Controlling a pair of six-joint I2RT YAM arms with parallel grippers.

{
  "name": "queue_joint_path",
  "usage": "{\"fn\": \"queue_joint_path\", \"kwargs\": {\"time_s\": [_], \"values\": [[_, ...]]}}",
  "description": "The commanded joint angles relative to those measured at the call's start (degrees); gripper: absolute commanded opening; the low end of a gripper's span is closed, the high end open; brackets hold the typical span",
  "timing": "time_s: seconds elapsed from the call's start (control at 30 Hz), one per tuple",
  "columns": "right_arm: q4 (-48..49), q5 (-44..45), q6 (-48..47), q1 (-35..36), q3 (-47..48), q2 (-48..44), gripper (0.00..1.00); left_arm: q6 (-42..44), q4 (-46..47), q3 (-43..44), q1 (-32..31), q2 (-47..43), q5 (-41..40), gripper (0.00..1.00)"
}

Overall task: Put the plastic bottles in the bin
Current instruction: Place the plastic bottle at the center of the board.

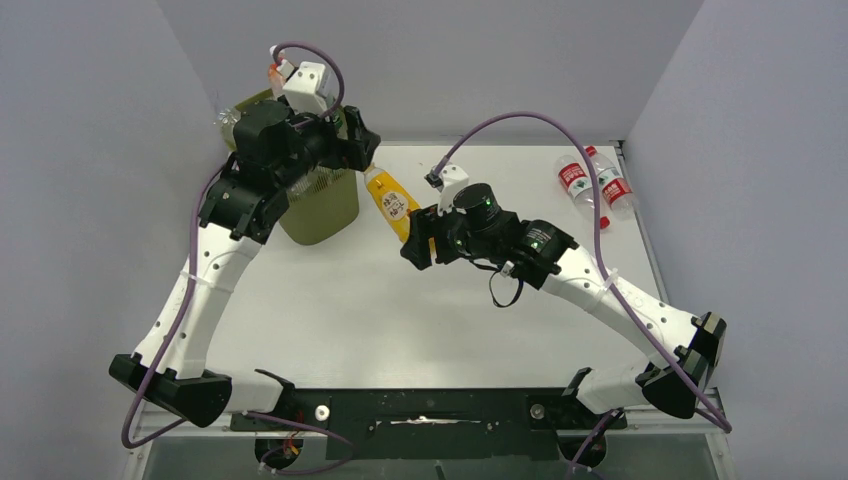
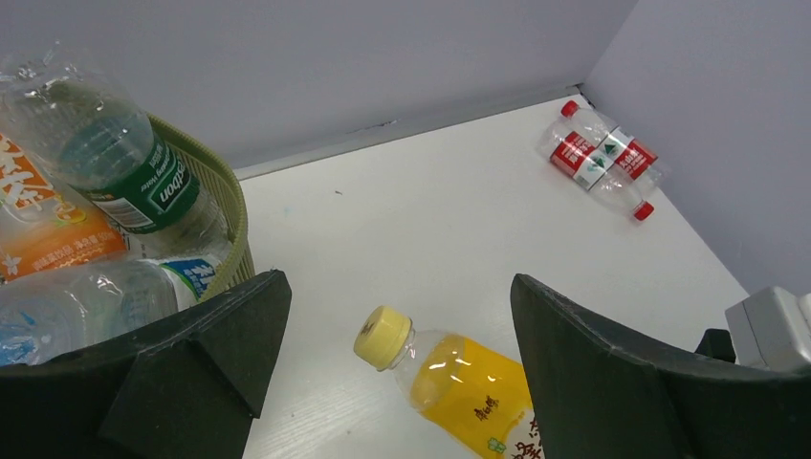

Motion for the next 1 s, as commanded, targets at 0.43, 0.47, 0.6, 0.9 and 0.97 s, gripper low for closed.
{"fn": "queue_joint_path", "kwargs": {"time_s": [0.43, 0.47, 0.6, 0.9, 0.97], "values": [[7.1, -1.0, 2.1, 5.1, -3.8, -3.8, 0.53, 0.3, -6.5, -1.8, -2.1, 1.3, 3.5, 0.87], [7.0, 0.0, 2.7, 5.2, -4.6, -4.1, 0.53, 0.2, -7.0, -1.5, -2.3, 1.4, 3.3, 0.87], [5.5, 4.6, 4.3, 5.0, -8.3, -4.4, 0.56, -0.7, -7.8, -2.0, -4.2, 1.4, 2.4, 0.87], [16.1, 4.1, 0.2, 3.9, -22.6, -1.1, 0.58, -1.7, -6.0, -8.4, -6.3, 0.2, -1.3, 0.86], [18.2, 2.8, -2.6, 3.7, -24.1, 0.1, 0.58, -1.3, -6.0, -9.5, -6.3, 0.0, -1.7, 0.86]]}}
